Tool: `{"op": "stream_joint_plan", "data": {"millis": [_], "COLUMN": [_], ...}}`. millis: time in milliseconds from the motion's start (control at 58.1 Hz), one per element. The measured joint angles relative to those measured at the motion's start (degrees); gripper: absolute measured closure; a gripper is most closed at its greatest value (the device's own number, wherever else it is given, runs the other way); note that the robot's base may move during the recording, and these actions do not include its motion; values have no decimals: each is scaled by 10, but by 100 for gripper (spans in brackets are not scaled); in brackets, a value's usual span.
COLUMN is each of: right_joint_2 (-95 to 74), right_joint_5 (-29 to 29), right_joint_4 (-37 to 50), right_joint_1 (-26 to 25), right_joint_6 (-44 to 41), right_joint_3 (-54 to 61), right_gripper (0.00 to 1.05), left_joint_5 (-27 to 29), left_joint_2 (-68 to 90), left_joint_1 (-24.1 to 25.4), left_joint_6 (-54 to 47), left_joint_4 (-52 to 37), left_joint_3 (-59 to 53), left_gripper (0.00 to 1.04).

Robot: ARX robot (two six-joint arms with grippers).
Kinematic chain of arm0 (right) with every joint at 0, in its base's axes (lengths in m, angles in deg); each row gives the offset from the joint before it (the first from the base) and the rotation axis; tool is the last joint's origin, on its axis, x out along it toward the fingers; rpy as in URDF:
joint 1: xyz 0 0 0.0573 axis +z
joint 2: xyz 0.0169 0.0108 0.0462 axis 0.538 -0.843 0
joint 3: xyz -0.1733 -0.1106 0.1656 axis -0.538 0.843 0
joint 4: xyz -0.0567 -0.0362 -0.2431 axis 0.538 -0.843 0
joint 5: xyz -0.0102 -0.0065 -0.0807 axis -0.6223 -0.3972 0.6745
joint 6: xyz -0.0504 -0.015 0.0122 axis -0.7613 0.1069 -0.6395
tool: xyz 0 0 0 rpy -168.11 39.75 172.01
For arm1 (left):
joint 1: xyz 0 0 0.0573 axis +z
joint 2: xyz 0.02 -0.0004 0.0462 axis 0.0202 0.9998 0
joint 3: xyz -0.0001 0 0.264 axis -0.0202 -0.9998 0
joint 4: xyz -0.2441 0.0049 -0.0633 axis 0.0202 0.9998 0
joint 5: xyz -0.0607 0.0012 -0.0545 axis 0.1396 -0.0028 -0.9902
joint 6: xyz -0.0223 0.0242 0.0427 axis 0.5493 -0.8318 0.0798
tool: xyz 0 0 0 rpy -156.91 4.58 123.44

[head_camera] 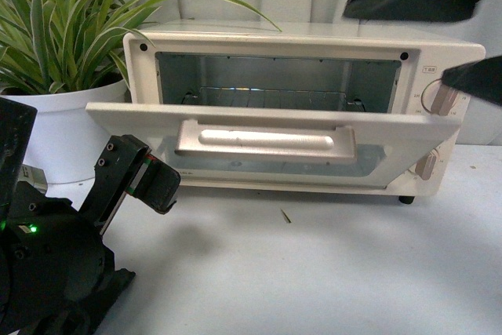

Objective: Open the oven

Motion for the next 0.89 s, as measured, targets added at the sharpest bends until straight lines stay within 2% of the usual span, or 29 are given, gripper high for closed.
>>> {"op": "stream_joint_plan", "data": {"millis": [138, 241, 895], "right_joint_2": [60, 95, 121], "right_joint_5": [2, 28, 9], "right_joint_4": [-3, 2, 2], "right_joint_1": [-6, -17, -74], "right_joint_6": [7, 2, 5], "right_joint_3": [37, 70, 122], "right_gripper": [9, 9, 9], "left_joint_5": [0, 3, 59], "left_joint_2": [-5, -6, -36], "left_joint_1": [2, 1, -26], "left_joint_6": [0, 0, -94], "left_joint_4": [-4, -5, -2], "left_joint_3": [-9, -10, -45], "left_gripper": [7, 7, 7]}}
